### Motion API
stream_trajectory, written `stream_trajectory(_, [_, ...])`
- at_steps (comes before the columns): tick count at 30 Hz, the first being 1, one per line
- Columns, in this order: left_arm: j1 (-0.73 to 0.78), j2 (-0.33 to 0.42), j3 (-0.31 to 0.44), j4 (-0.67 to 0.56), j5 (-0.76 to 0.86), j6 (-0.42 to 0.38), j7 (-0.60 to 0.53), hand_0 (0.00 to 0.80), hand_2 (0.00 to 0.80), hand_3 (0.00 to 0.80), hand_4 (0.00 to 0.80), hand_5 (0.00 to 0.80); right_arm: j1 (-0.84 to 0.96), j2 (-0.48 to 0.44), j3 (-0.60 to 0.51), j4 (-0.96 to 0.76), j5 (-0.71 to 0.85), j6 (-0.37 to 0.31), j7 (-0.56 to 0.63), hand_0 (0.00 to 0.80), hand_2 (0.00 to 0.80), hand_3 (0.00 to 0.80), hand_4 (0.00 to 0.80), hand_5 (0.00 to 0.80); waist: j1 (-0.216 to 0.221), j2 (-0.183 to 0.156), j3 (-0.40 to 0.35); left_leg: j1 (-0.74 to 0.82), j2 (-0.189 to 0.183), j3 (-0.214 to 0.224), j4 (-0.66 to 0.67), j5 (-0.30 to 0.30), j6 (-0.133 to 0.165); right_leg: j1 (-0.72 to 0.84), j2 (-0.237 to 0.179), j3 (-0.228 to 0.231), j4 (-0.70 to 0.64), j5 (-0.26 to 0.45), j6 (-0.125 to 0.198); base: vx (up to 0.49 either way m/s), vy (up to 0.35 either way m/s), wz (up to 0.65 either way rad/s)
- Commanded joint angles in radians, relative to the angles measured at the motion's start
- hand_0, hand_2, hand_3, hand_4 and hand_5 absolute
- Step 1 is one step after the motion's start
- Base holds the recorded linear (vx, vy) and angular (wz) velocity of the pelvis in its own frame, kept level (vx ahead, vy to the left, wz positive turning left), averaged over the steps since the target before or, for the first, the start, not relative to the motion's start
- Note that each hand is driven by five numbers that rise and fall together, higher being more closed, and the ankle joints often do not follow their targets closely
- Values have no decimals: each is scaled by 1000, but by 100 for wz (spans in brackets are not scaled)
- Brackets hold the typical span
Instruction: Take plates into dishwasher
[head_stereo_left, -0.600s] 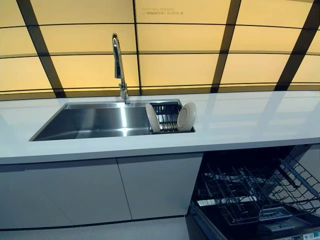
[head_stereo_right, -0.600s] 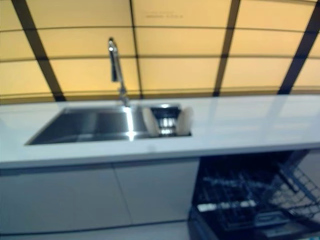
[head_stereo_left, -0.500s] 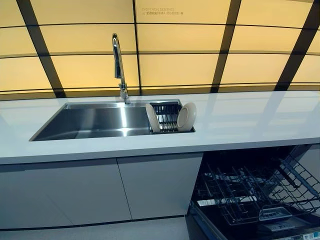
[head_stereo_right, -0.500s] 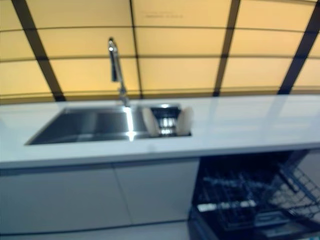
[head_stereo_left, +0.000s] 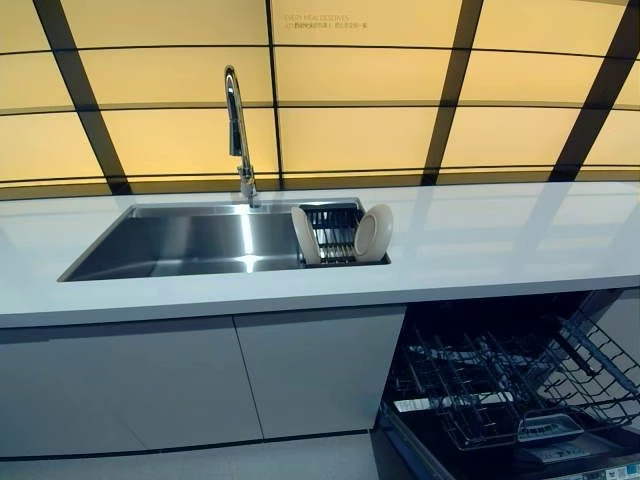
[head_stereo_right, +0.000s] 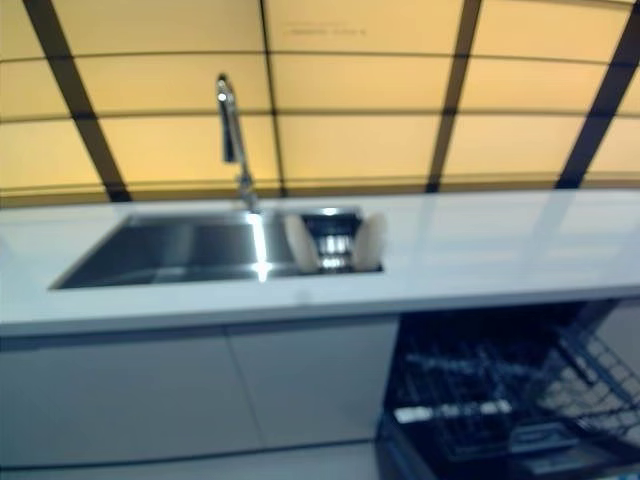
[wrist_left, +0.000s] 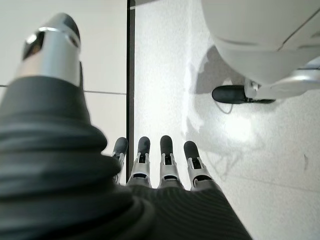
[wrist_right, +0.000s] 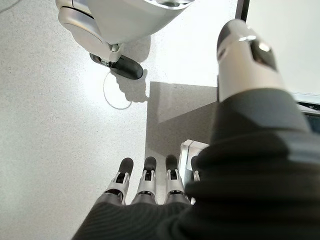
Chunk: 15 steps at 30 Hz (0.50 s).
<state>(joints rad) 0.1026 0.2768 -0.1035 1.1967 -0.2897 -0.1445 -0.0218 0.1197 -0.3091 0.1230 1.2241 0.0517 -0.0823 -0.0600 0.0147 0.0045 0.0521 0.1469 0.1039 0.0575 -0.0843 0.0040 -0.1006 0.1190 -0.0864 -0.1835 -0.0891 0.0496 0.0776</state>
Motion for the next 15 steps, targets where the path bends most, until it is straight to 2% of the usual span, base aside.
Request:
stream_trajectory(1, [-86,32,11,24,47,-36,58,0,0,0,0,0,-85,21,6,3,35,-26,-10,0,0,0,0,0,7,-48,42,-6,-78,44,10,-10,69,10,-2,-11,60,-31,31,14,-47,0])
stream_trajectory(8, [-90,42,13,39,70,-37,90,0,0,0,0,0,-81,21,-8,14,75,0,-34,0,0,0,0,0,0,-49,53,-7,-71,39,35,-19,74,-1,4,5,99,-53,19,11,-71,0])
stream_trajectory(9, [-91,45,12,41,69,-40,90,0,0,0,0,0,-82,20,-17,20,144,24,-44,0,0,0,0,0,-2,-49,56,-10,-67,39,49,-23,74,-4,6,8,110,-58,14,11,-112,-1])
stream_trajectory(10, [-93,49,13,40,69,-41,89,0,0,0,0,0,-84,22,-43,29,290,58,-54,0,0,0,0,0,-3,-49,58,-13,-65,37,58,-25,75,-6,8,10,117,-61,10,14,-115,-1])
stream_trajectory(11, [-94,51,14,40,70,-41,86,0,0,0,0,0,-86,22,-68,30,369,60,-81,0,0,0,0,0,-4,-49,60,-12,-64,37,64,-27,75,-6,9,11,119,-62,8,32,-118,-1])
stream_trajectory(12, [-90,51,20,47,66,-55,82,0,0,0,0,0,-87,19,-160,40,559,44,-160,0,0,0,0,0,-10,-47,61,-10,-60,38,73,-31,73,-4,15,16,121,-63,4,36,-84,-1])
stream_trajectory(13, [-88,49,23,52,64,-62,82,0,0,0,0,0,-85,15,-195,45,607,9,-207,0,0,0,0,0,-13,-46,60,-8,-58,40,74,-32,73,-2,18,18,120,-63,4,56,-106,-2])
stream_trajectory(15, [-78,44,25,51,52,-71,80,0,0,0,0,0,-76,-7,-321,22,709,-138,-358,0,0,0,0,0,-23,-42,56,0,-48,54,74,-36,66,3,26,24,112,-61,2,60,-83,-6])
